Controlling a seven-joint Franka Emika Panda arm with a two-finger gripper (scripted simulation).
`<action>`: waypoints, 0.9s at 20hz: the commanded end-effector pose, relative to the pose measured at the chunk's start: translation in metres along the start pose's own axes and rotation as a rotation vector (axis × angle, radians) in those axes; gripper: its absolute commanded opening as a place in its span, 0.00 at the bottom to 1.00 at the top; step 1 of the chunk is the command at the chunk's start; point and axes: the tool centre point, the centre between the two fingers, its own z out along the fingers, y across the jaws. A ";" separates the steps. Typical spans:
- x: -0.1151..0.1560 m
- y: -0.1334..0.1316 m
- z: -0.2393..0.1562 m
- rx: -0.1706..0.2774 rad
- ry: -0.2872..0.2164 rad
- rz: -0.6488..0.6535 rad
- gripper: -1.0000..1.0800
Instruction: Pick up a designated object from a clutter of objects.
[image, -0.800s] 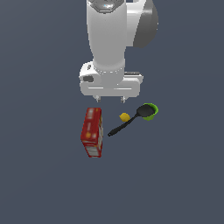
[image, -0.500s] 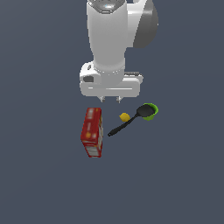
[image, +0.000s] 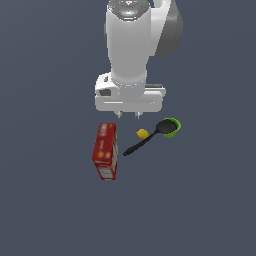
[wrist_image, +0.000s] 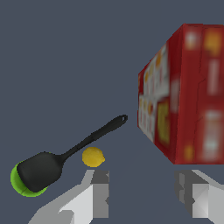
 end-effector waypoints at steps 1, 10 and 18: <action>-0.001 -0.010 0.007 -0.006 0.002 -0.020 0.62; -0.012 -0.076 0.054 -0.045 0.021 -0.163 0.62; -0.053 -0.166 0.117 -0.073 0.052 -0.378 0.62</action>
